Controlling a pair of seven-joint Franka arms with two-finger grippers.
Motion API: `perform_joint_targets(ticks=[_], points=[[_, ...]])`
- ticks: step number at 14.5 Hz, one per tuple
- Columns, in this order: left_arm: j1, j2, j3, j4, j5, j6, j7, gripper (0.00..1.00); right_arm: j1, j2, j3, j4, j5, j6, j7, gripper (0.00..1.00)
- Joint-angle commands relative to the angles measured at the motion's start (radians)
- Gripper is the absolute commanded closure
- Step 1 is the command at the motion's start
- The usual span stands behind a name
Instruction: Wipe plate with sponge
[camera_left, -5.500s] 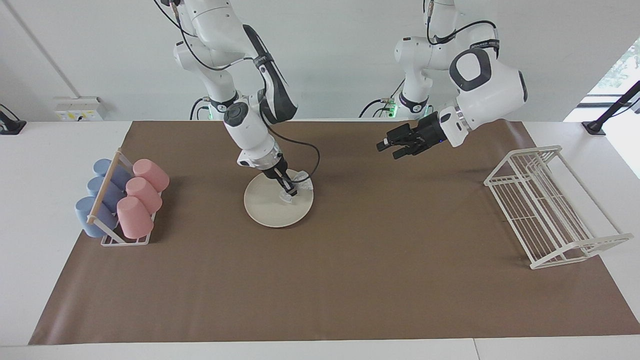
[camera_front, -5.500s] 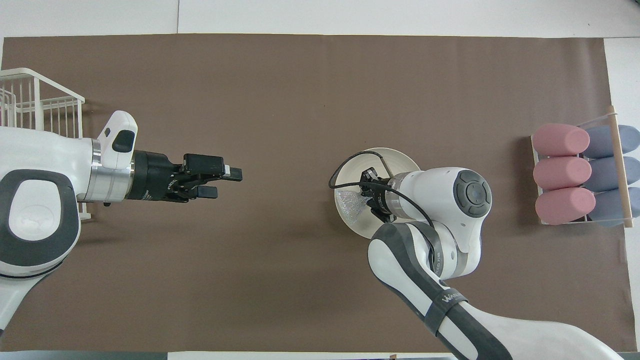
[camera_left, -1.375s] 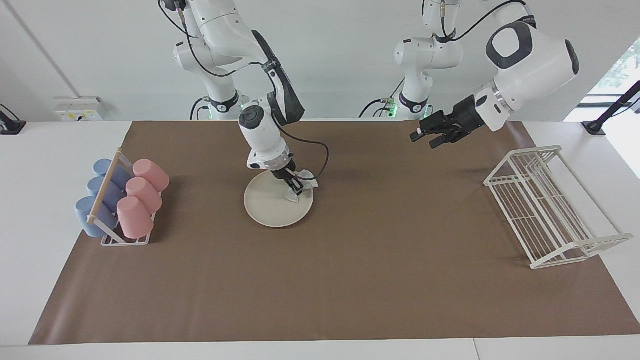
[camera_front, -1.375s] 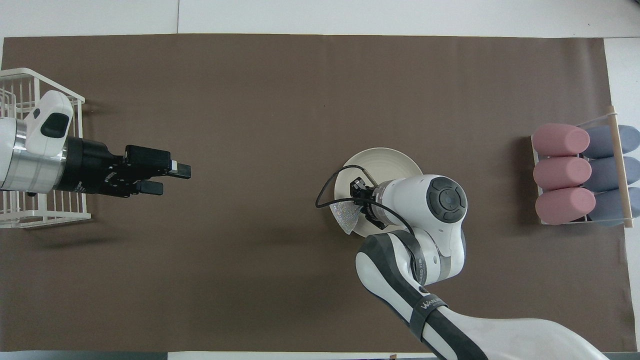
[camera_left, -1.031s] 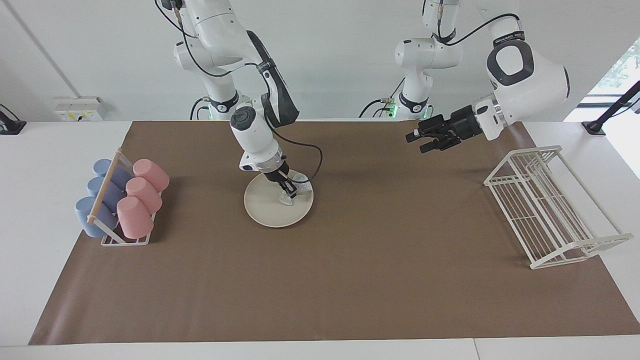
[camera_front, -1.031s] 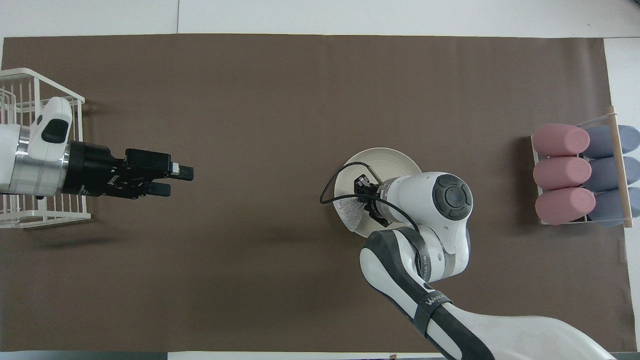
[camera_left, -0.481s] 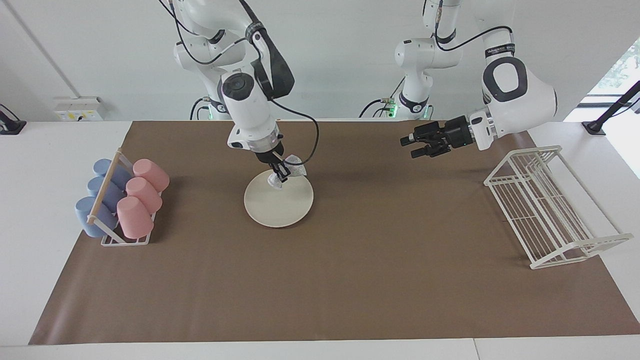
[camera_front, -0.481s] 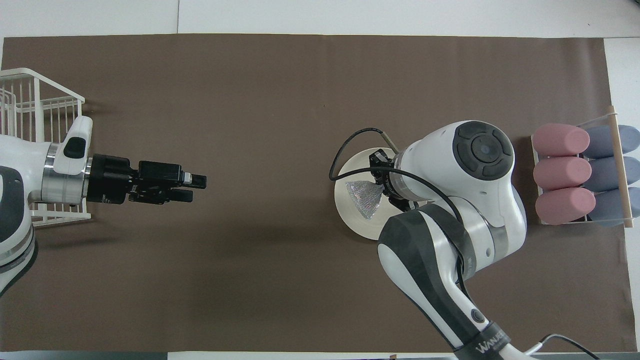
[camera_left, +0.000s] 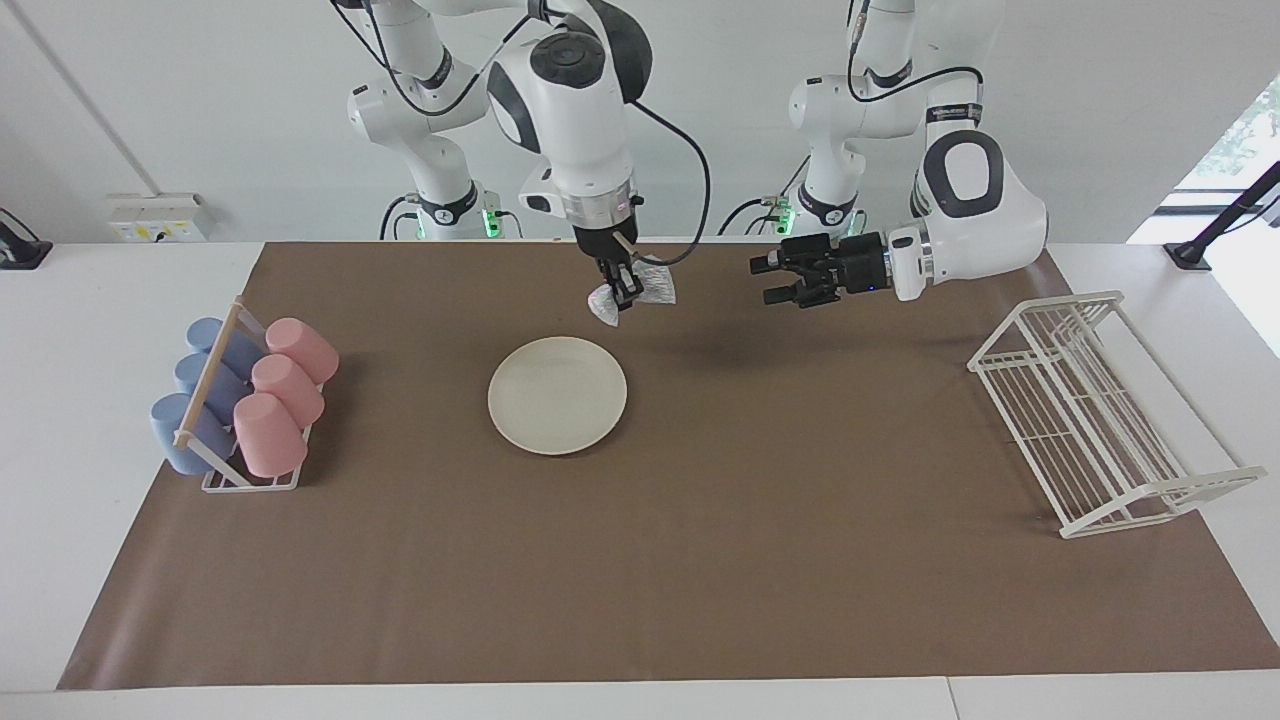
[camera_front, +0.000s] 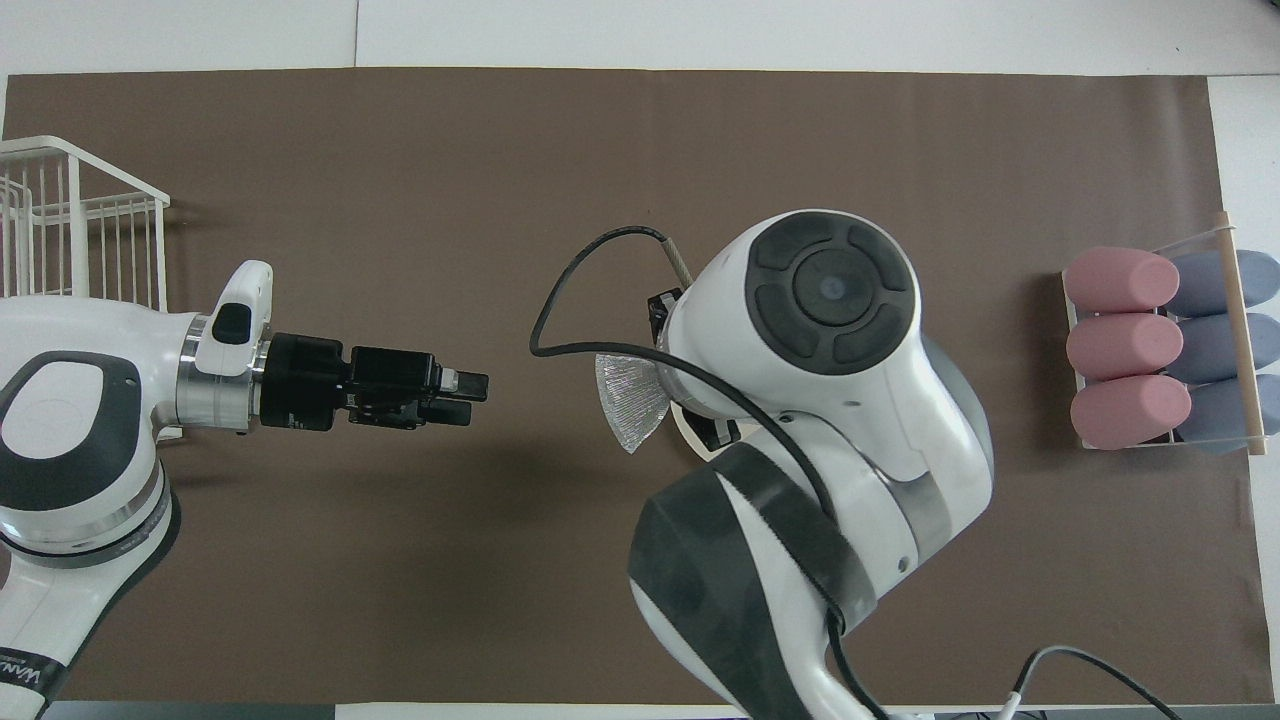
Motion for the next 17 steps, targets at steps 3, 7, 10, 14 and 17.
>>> perform_joint_targets(ticks=[3, 7, 10, 14, 17], points=[[-0.071, -0.045, 0.008, -0.058, -0.089, 0.038, 0.016, 0.00, 0.049, 0.033, 0.002, 0.049, -0.048, -0.036, 0.085, 1.00], [-0.143, -0.045, 0.008, -0.074, -0.146, 0.114, 0.016, 0.00, 0.065, 0.033, 0.002, 0.051, -0.050, -0.035, 0.111, 1.00], [-0.157, -0.046, 0.008, -0.080, -0.167, 0.119, 0.015, 0.00, 0.064, 0.033, 0.002, 0.051, -0.056, -0.033, 0.109, 1.00], [-0.159, -0.045, 0.007, -0.081, -0.181, 0.116, 0.013, 0.41, 0.064, 0.033, 0.002, 0.051, -0.057, -0.032, 0.108, 1.00], [-0.159, -0.045, 0.007, -0.083, -0.213, 0.121, 0.001, 1.00, 0.055, 0.034, 0.002, 0.051, -0.057, -0.030, 0.100, 1.00]])
